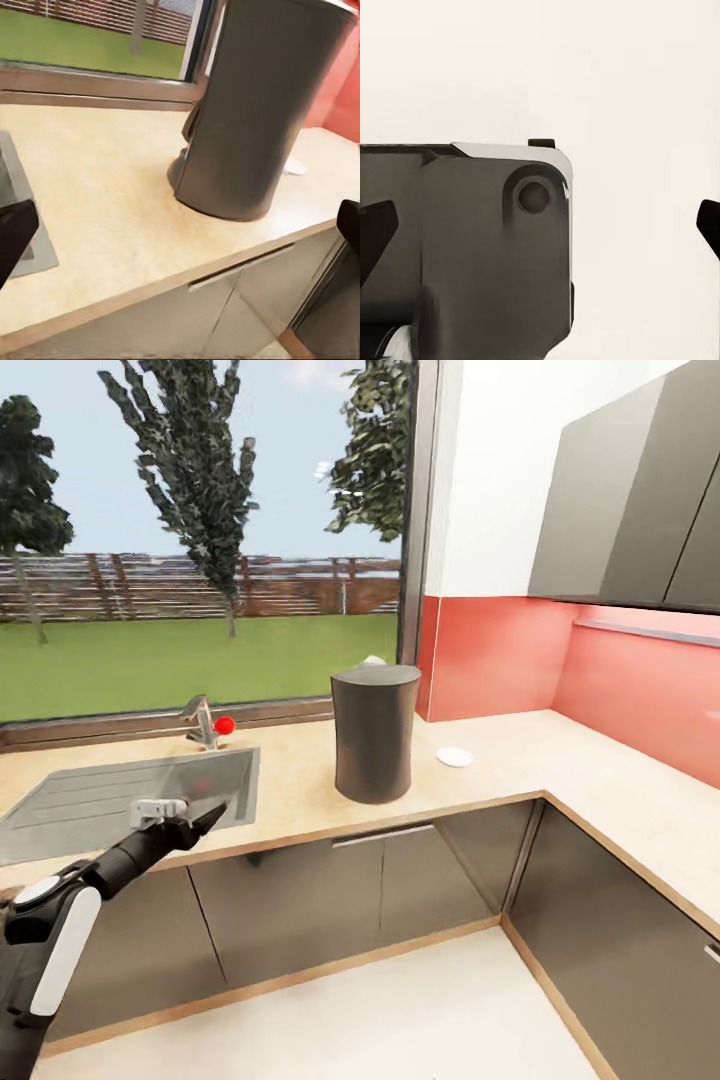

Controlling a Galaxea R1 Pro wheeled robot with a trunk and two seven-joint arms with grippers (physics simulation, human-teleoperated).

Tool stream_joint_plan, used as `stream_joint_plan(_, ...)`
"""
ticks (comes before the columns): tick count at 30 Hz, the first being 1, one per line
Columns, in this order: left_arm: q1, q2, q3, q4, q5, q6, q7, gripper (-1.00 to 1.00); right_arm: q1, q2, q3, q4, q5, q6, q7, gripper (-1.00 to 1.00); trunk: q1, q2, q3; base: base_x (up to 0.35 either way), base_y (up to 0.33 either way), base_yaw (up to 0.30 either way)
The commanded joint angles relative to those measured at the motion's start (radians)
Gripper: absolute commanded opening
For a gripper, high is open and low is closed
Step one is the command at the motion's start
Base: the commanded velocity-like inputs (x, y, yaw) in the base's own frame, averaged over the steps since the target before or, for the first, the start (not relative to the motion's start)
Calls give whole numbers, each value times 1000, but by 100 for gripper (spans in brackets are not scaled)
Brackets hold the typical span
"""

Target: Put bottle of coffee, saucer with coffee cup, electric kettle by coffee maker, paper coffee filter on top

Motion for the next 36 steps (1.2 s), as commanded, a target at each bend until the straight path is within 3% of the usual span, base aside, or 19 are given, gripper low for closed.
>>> stream_joint_plan(1, 5, 0, 1, 0, 8, 4, -2, 100, 0, 1, -8, 0, 8, -3, 0, 100, 0, -2, -2, -266, -185, 277)
stream_joint_plan(6, 75, 0, 2, 0, 9, -78, -5, 100, 0, 1, -8, 1, 8, -3, 0, 100, 0, -2, -2, -277, -160, 277)
stream_joint_plan(10, 183, 0, 3, 0, 16, -184, -9, 100, 0, 1, -8, 2, 8, -3, 0, 100, 0, -2, -2, -251, -124, 277)
stream_joint_plan(14, 249, 0, 4, 0, 18, -245, -11, 100, 0, 1, -7, 2, 8, -3, 0, 100, 0, -2, -2, -82, -38, 277)
stream_joint_plan(18, 332, -2, 8, 4, 21, -349, -5, 100, 0, 1, -6, 3, 8, -3, 0, 100, 0, -2, -2, -17, -8, 277)
stream_joint_plan(21, 404, -3, 10, 17, 24, -463, 0, 100, 0, 1, -6, 3, 8, -3, 0, 100, 0, -2, -2, -4, -2, 277)
stream_joint_plan(24, 439, -8, 11, 41, 23, -511, 2, 100, 0, 1, -6, 3, 8, -3, 0, 100, 0, -2, -2, -1, -1, 277)
stream_joint_plan(30, 466, -25, 5, 248, -5, -547, 1, 100, 0, 2, -6, 3, 8, -3, 0, 100, 0, -2, -2, 0, 0, 277)
stream_joint_plan(35, 466, -28, 4, 486, -70, -551, 7, 100, 0, 2, -6, 3, 8, -4, 0, 100, 0, -2, -2, 0, 0, 245)
stream_joint_plan(36, 463, -29, 5, 571, -99, -550, 17, 100, 0, 2, -6, 3, 8, -3, 0, 100, 0, -2, -2, 0, 0, 199)
